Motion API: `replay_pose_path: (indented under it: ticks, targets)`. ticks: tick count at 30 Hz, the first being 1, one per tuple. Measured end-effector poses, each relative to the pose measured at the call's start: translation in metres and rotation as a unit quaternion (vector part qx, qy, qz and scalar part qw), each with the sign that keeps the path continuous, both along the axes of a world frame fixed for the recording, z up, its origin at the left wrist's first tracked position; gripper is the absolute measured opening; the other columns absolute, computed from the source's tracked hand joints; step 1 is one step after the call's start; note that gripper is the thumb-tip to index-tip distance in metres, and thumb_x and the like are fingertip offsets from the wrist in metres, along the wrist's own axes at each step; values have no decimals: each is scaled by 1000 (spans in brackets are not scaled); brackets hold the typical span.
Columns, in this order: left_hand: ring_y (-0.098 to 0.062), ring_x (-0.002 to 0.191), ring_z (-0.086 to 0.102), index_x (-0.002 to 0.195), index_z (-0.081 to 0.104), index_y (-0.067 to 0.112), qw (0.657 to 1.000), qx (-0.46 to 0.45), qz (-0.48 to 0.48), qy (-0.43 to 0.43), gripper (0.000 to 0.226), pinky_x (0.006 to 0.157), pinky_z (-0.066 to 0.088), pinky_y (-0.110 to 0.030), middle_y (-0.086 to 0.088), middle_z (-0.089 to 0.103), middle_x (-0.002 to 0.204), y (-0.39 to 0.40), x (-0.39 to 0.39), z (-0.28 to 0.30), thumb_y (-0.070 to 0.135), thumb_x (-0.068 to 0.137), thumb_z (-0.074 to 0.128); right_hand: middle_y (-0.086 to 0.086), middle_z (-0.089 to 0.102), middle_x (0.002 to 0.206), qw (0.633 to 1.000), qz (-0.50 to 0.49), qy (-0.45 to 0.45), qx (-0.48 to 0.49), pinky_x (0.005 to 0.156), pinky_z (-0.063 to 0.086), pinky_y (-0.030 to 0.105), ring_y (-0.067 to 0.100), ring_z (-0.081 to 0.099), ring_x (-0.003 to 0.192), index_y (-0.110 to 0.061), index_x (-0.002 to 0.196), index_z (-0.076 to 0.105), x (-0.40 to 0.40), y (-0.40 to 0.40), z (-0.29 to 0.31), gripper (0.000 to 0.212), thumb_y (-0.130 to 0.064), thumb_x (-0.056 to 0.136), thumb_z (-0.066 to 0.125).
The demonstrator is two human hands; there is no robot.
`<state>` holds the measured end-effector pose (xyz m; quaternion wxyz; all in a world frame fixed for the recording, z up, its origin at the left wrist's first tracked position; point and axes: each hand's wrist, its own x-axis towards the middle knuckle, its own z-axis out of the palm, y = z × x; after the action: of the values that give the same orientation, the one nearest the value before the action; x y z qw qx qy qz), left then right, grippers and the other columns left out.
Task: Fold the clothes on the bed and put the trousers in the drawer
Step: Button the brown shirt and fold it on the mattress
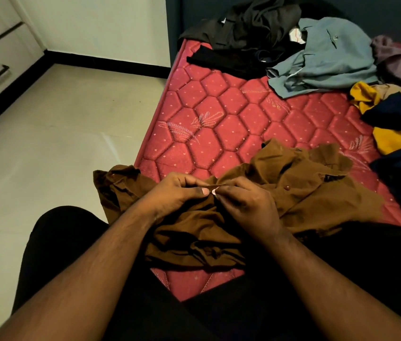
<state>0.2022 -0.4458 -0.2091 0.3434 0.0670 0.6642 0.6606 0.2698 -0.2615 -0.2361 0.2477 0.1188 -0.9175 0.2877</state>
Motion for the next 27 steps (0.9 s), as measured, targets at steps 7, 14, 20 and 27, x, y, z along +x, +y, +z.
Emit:
replay_pose_path:
  ticks: [7, 14, 20, 27]
  targets:
    - [-12, 78, 70, 104, 72, 0, 992, 6, 21, 121, 25, 71, 56, -20, -7, 76, 87, 8, 13, -5, -12, 82, 67, -4, 71, 86, 994, -25, -79, -78, 69, 55, 39, 14, 67, 81, -17, 86, 76, -2, 3, -1, 11, -24, 80, 71]
    - [-11, 83, 70, 104, 73, 3, 989, 2, 4, 150, 27, 75, 56, -20, -4, 76, 91, 6, 11, -7, -12, 82, 67, 1, 73, 102, 989, -38, -115, -86, 81, 56, 36, 19, 68, 93, -20, 116, 67, -1, 3, -1, 39, -35, 80, 65]
    - [-12, 96, 68, 110, 71, -2, 986, -22, -1, 166, 29, 87, 54, -22, -9, 74, 102, 8, 12, -11, -9, 82, 69, -3, 68, 79, 997, -31, -54, -54, 70, 41, 19, 11, 59, 77, -12, 74, 65, -1, 2, -1, 11, -21, 76, 73]
    - [-15, 85, 62, 106, 69, -9, 990, -53, -67, 111, 19, 79, 53, -26, -18, 72, 99, 12, 10, -11, -6, 88, 63, 1, 53, 71, 1000, -17, -25, 7, 57, 41, 32, 21, 53, 66, -11, 70, 51, 6, -1, -1, 16, -15, 83, 58]
